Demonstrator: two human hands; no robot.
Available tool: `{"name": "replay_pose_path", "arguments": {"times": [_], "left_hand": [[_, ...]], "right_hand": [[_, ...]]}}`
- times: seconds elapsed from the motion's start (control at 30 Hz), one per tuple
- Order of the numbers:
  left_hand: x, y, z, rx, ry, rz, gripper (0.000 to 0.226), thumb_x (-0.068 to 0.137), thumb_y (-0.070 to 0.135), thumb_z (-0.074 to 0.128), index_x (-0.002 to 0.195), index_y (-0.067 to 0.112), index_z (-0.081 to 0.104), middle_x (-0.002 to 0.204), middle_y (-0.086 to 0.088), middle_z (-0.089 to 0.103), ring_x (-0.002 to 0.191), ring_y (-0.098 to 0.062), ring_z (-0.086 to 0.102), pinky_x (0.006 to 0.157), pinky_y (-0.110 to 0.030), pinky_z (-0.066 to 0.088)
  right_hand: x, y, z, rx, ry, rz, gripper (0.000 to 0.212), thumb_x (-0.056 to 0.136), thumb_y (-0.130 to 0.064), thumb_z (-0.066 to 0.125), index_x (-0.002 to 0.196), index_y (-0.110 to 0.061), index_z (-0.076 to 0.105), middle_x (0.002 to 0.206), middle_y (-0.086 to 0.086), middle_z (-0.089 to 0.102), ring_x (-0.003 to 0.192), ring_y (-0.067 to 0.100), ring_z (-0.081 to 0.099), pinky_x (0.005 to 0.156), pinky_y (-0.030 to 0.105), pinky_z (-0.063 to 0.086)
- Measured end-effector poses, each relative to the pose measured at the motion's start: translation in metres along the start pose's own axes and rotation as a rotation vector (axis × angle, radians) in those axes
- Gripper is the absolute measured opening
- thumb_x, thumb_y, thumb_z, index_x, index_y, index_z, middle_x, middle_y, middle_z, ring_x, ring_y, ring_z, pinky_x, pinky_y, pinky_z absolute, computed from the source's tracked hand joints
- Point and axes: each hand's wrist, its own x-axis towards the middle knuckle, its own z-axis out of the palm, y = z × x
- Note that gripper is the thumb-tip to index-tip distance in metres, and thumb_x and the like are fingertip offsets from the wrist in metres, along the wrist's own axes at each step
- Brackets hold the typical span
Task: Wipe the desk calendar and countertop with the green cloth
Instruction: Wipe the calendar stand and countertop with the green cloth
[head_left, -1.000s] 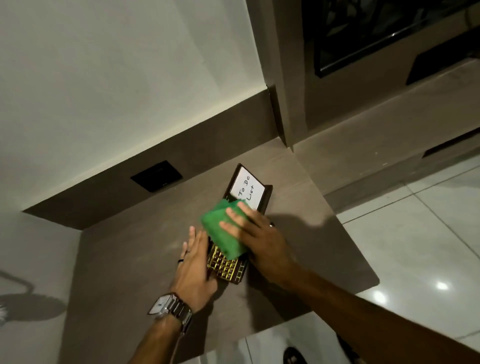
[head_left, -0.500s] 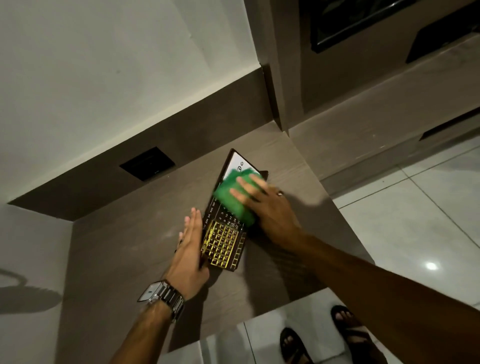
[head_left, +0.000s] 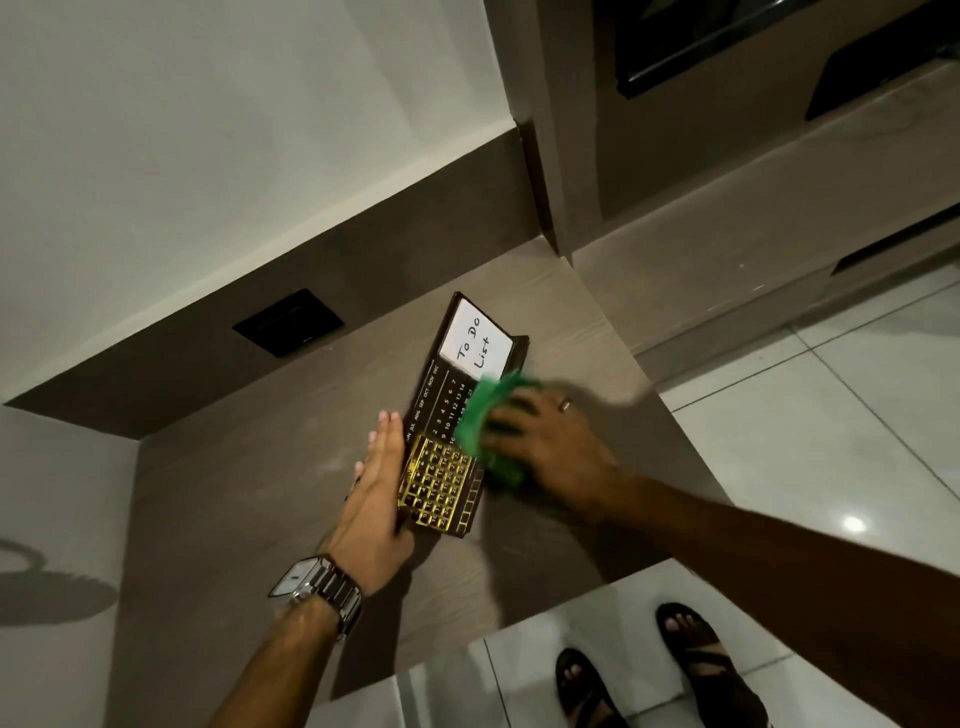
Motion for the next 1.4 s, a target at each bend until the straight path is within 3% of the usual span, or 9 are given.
{"name": "replay_pose_path", "arguments": {"times": [0.1, 0.27, 0.37, 0.47, 0.6, 0.73, 0.83, 1.13, 1.4], "left_hand": [[0.0, 0.0, -0.001, 0.002, -0.011, -0.001, 0.116, 0.07, -0.008, 0.059, 0.136, 0.037, -0.026, 0.155, 0.005, -0.019, 0.145, -0.017, -0.012, 0.119, -0.052, 0.002], [0.001, 0.0, 0.0, 0.007, -0.004, -0.011, 0.116, 0.07, -0.005, 0.06, 0.136, 0.039, -0.025, 0.154, 0.007, -0.018, 0.144, -0.016, -0.012, 0.119, -0.05, 0.001], [0.001, -0.001, 0.0, -0.003, -0.006, -0.026, 0.117, 0.069, -0.005, 0.059, 0.137, 0.037, -0.025, 0.156, 0.004, -0.017, 0.145, -0.016, -0.012, 0.119, -0.049, 0.0], [0.001, 0.0, 0.0, -0.009, -0.007, -0.028, 0.118, 0.069, -0.007, 0.06, 0.136, 0.037, -0.026, 0.156, 0.004, -0.017, 0.145, -0.017, -0.012, 0.12, -0.049, 0.0], [0.001, 0.003, -0.003, -0.03, -0.019, -0.034, 0.116, 0.069, -0.01, 0.06, 0.136, 0.037, -0.022, 0.157, 0.003, -0.015, 0.145, -0.017, -0.01, 0.119, -0.052, 0.003], [-0.001, 0.006, -0.004, -0.022, -0.019, -0.041, 0.116, 0.069, -0.009, 0.06, 0.135, 0.036, -0.024, 0.157, 0.002, -0.016, 0.145, -0.017, -0.011, 0.12, -0.052, 0.003], [-0.001, 0.007, -0.004, -0.008, -0.018, -0.045, 0.118, 0.069, -0.009, 0.06, 0.135, 0.037, -0.026, 0.157, 0.002, -0.016, 0.145, -0.016, -0.012, 0.12, -0.051, 0.003], [-0.002, 0.007, -0.003, -0.017, -0.001, -0.036, 0.114, 0.069, -0.012, 0.058, 0.138, 0.032, -0.021, 0.157, 0.0, -0.015, 0.146, -0.019, -0.01, 0.119, -0.053, 0.005], [-0.002, 0.009, -0.004, -0.003, 0.003, -0.054, 0.114, 0.069, -0.011, 0.059, 0.139, 0.032, -0.021, 0.157, 0.0, -0.015, 0.145, -0.018, -0.01, 0.119, -0.054, 0.005]], "right_hand": [[-0.007, -0.016, -0.002, 0.053, -0.129, -0.228, 0.048, 0.074, -0.022, 0.079, 0.118, -0.03, 0.062, 0.129, 0.002, 0.059, 0.124, 0.033, 0.044, 0.089, 0.049, 0.05], [0.043, 0.044, -0.047, -0.018, -0.003, 0.275, 0.036, 0.089, -0.029, 0.045, 0.118, -0.029, 0.067, 0.127, -0.001, 0.063, 0.116, 0.029, 0.045, 0.087, 0.043, 0.037], [0.038, 0.013, -0.035, -0.057, -0.009, 0.368, 0.03, 0.087, -0.036, 0.058, 0.114, -0.028, 0.066, 0.122, 0.0, 0.063, 0.113, 0.023, 0.047, 0.088, 0.041, 0.043], [-0.005, -0.058, -0.015, 0.034, -0.122, 0.118, 0.04, 0.068, -0.038, 0.081, 0.106, -0.028, 0.07, 0.113, -0.003, 0.067, 0.105, 0.025, 0.053, 0.078, 0.039, 0.049], [-0.017, -0.053, -0.018, 0.183, -0.217, -0.095, 0.034, 0.077, -0.03, 0.072, 0.11, -0.026, 0.067, 0.117, -0.002, 0.067, 0.104, 0.025, 0.051, 0.079, 0.039, 0.046], [0.023, 0.017, -0.047, 0.147, 0.002, 0.317, 0.029, 0.087, -0.02, 0.051, 0.109, -0.03, 0.066, 0.115, 0.001, 0.061, 0.104, 0.018, 0.05, 0.082, 0.036, 0.047], [0.039, 0.016, -0.048, -0.008, -0.008, 0.447, 0.029, 0.084, -0.011, 0.062, 0.109, -0.024, 0.069, 0.109, 0.005, 0.065, 0.098, 0.024, 0.057, 0.073, 0.036, 0.048], [-0.004, -0.042, -0.031, 0.113, -0.389, -0.275, 0.042, 0.08, -0.028, 0.073, 0.12, -0.02, 0.063, 0.124, 0.007, 0.063, 0.113, 0.031, 0.047, 0.086, 0.045, 0.045], [0.088, 0.078, -0.077, -0.249, -0.286, 0.315, 0.03, 0.084, -0.032, 0.065, 0.114, -0.031, 0.066, 0.115, 0.003, 0.065, 0.112, 0.025, 0.042, 0.093, 0.043, 0.033]]}}
